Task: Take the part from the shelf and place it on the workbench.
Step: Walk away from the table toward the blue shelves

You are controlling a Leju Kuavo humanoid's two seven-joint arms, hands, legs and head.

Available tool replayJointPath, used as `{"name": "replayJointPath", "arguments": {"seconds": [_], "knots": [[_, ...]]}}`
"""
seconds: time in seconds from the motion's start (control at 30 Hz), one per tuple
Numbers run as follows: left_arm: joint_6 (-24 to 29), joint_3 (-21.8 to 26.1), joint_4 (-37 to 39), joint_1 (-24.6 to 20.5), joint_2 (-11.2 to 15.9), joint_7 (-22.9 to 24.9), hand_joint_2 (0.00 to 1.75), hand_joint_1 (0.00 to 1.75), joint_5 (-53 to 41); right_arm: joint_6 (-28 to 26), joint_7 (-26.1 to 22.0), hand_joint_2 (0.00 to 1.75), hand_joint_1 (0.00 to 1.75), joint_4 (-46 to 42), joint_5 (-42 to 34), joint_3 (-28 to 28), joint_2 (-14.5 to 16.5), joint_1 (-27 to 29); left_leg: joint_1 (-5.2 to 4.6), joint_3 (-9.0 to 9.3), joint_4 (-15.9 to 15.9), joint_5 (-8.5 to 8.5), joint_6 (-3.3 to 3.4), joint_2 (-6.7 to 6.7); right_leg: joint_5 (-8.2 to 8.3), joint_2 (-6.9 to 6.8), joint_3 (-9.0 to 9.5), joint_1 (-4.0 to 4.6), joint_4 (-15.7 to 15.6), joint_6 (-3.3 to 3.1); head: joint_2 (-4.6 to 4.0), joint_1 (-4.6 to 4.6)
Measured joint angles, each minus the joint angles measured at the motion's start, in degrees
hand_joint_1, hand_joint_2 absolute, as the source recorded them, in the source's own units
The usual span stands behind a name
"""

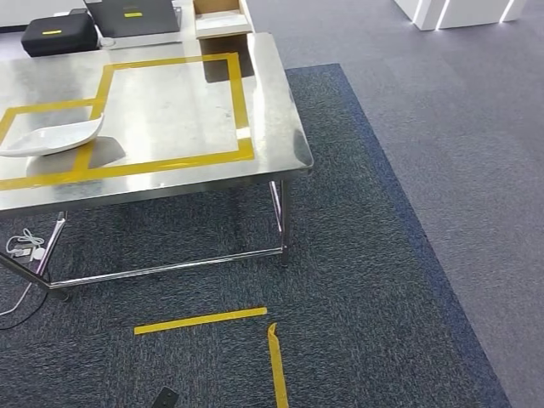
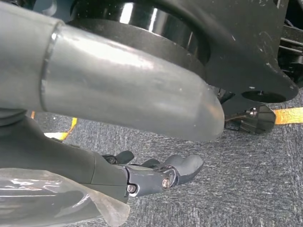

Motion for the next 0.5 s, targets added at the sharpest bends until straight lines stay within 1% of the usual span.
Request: {"name": "replayJointPath", "arguments": {"seconds": [0.03,0.07,0.1,0.17,0.2,0.23,0.27,0.3,0.33,0.37,0.4,0.43,0.47,0.5], "knots": [[-0.1,0.1,0.0,0.0,0.0,0.1,0.0,0.0,0.0,0.1,0.0,0.0,0.0,0.0,0.0,0.0,0.0,0.0,-0.01,-0.02,0.0,-0.03,-0.08,-0.02,0.04,-0.04,0.01,-0.09,-0.1,-0.02,0.0,0.01],[-0.1,0.2,0.0,0.0,0.1,0.2,0.0,0.0,0.0,0.1,0.0,0.0,0.0,0.0,0.1,0.1,0.0,0.0,-0.06,-0.04,0.0,-0.1,0.02,-0.07,0.11,-0.14,0.03,-0.2,-0.2,0.04,0.0,0.01],[-0.1,0.3,0.0,0.0,0.1,0.4,0.0,0.0,0.0,0.2,0.1,0.0,0.0,0.0,0.1,0.2,0.0,0.0,-0.13,-0.08,-0.2,-0.18,0.26,-0.13,0.4,-0.24,0.14,-0.31,-0.1,0.14,0.0,-0.06],[-0.1,0.4,0.0,0.0,0.2,0.6,0.0,0.0,0.0,0.2,0.1,0.0,0.0,0.0,0.1,0.3,0.0,0.0,-0.04,0.4,-1.5,-0.11,0.84,-0.48,1.31,-0.33,0.05,-0.5,0.4,0.66,0.0,-0.2],[0.0,0.5,0.0,0.0,0.2,0.6,0.0,0.0,0.0,0.2,0.1,0.0,0.0,0.0,0.2,0.3,0.0,0.0,0.18,0.9,-2.4,0.11,0.98,-0.72,1.41,0.21,-0.12,-0.55,0.9,0.97,-0.01,-0.2],[0.1,0.5,0.0,0.0,0.1,0.6,0.0,0.0,0.0,0.3,0.1,0.0,0.0,0.0,0.2,0.4,0.0,0.0,0.46,1.42,-3.0,0.37,1.01,-1.0,0.86,1.07,-0.67,-0.65,1.9,1.32,-0.01,-0.09],[0.1,0.6,0.0,0.0,0.1,0.6,0.0,0.0,0.0,0.3,0.2,0.0,0.0,0.0,0.2,0.4,0.0,0.0,0.75,1.82,-3.5,0.66,0.96,-1.3,-0.53,2.07,-1.68,-0.78,3.9,1.59,-0.02,0.09],[0.1,0.6,0.0,0.0,0.0,0.6,0.0,0.0,0.0,0.3,0.2,0.0,0.0,0.0,0.2,0.4,0.0,0.0,0.9,1.87,-3.6,0.74,0.86,-1.48,-2.25,3.07,-3.03,-1.0,6.7,1.94,-0.02,0.28],[0.1,0.7,0.0,0.0,0.0,0.6,0.0,0.0,0.0,0.3,0.2,0.0,0.0,0.0,0.2,0.4,0.0,0.0,1.04,1.83,-3.6,0.77,0.72,-1.67,-3.99,3.59,-4.81,-1.22,10.0,2.34,-0.02,0.41],[0.1,0.7,0.0,0.1,-0.1,0.6,0.0,0.0,0.0,0.4,0.2,0.0,0.0,0.0,0.2,0.4,0.0,0.1,1.22,1.84,-3.5,0.72,0.46,-1.83,-5.16,3.78,-6.42,-1.49,12.8,2.79,-0.02,0.5],[0.1,0.8,0.0,0.2,-0.1,0.6,0.0,0.0,0.0,0.4,0.2,0.0,0.0,0.0,0.3,0.4,-0.1,0.2,1.49,1.93,-3.5,0.58,0.11,-1.94,-5.26,3.81,-7.29,-1.79,14.0,3.31,-0.02,0.54],[0.1,0.8,0.0,0.2,-0.1,0.6,0.0,0.0,0.0,0.4,0.2,0.0,0.0,0.0,0.3,0.4,-0.1,0.3,1.86,2.14,-3.4,0.4,-0.36,-2.03,-4.2,3.75,-7.14,-2.13,13.1,3.87,-0.02,0.55],[0.1,0.9,0.0,0.3,-0.2,0.6,0.0,0.0,0.0,0.4,0.3,0.0,0.0,0.0,0.3,0.4,-0.2,0.4,2.33,2.43,-3.2,0.15,-0.99,-2.09,-2.11,3.61,-5.93,-2.57,10.1,4.46,-0.02,0.58],[0.1,0.9,0.0,0.3,-0.1,0.6,0.0,0.0,0.0,0.4,0.3,0.0,0.0,0.0,0.3,0.4,-0.2,0.5,2.74,2.65,-3.0,-0.2,-1.73,-2.13,-0.15,3.39,-4.25,-2.94,6.4,5.16,-0.02,0.66]]}}
